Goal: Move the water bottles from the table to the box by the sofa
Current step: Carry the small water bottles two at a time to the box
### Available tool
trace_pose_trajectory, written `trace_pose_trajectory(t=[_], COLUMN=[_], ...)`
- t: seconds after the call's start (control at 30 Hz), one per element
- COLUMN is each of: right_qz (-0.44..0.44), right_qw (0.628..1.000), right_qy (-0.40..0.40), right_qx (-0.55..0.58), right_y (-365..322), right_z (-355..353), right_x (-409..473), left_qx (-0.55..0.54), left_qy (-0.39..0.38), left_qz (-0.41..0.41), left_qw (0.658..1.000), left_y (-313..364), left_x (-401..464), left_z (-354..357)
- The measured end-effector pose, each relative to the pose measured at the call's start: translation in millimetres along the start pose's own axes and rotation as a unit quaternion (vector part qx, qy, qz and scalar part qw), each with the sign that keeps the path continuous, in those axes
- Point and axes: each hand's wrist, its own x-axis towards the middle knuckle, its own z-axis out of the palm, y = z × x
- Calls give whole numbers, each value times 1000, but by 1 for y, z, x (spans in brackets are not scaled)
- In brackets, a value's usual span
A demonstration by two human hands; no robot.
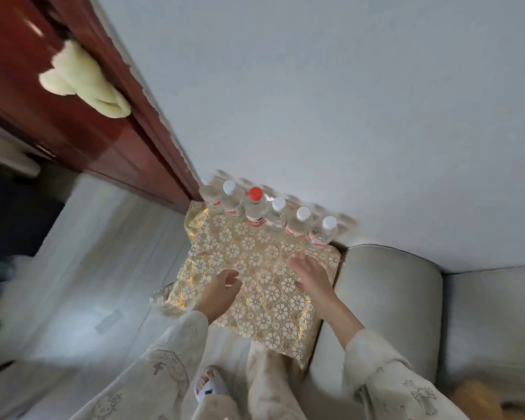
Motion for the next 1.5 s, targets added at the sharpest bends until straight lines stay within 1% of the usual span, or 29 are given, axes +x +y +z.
trace_pose_trajectory(t=[0.07, 0.1, 0.17, 0.27, 0.43, 0.5, 0.57, 0.67, 0.73, 0.77, 0.9, 1.07, 1.13, 1.23, 1.33, 1.5], right_qz=[-7, -13, -21, -29, -55, -64, -74, -109, -127, -134, -158, -159, -155, -151, -146, -169], right_qw=[998, 995, 985, 963, 916, 901, 871, 834, 800, 777, 669, 551, 510, 458, 407, 332], right_qy=[-60, -92, -152, -227, -328, -352, -396, -445, -485, -509, -600, -674, -696, -727, -756, -793], right_qx=[-28, -37, -75, -144, -225, -244, -282, -307, -330, -345, -409, -466, -481, -489, -491, -482], right_y=[-2, -3, -3, -4, 18, 30, 54, 89, 112, 123, 171, 236, 263, 301, 334, 372], right_z=[33, 52, 94, 165, 276, 302, 338, 393, 430, 448, 513, 576, 598, 637, 683, 758], right_x=[-21, -31, -48, -83, -166, -190, -229, -286, -327, -348, -432, -522, -552, -601, -655, -751], left_qx=[-94, -152, -254, -359, -465, -487, -519, -546, -560, -567, -586, -603, -605, -599, -582, -551], left_qy=[76, 119, 194, 278, 397, 416, 453, 513, 555, 577, 649, 704, 716, 731, 748, 774], left_qz=[-44, -59, -79, -90, -92, -98, -110, -120, -135, -142, -156, -173, -188, -212, -233, -251], left_qw=[992, 979, 944, 887, 786, 762, 716, 651, 600, 571, 458, 333, 292, 250, 217, 188], left_y=[-38, -57, -94, -148, -243, -271, -314, -373, -407, -422, -469, -509, -526, -561, -604, -670], left_x=[-30, -45, -78, -135, -238, -269, -320, -393, -441, -463, -539, -606, -629, -666, -711, -789], left_z=[-25, -37, -57, -76, -90, -90, -83, -66, -50, -41, -12, 13, 22, 28, 19, -6])
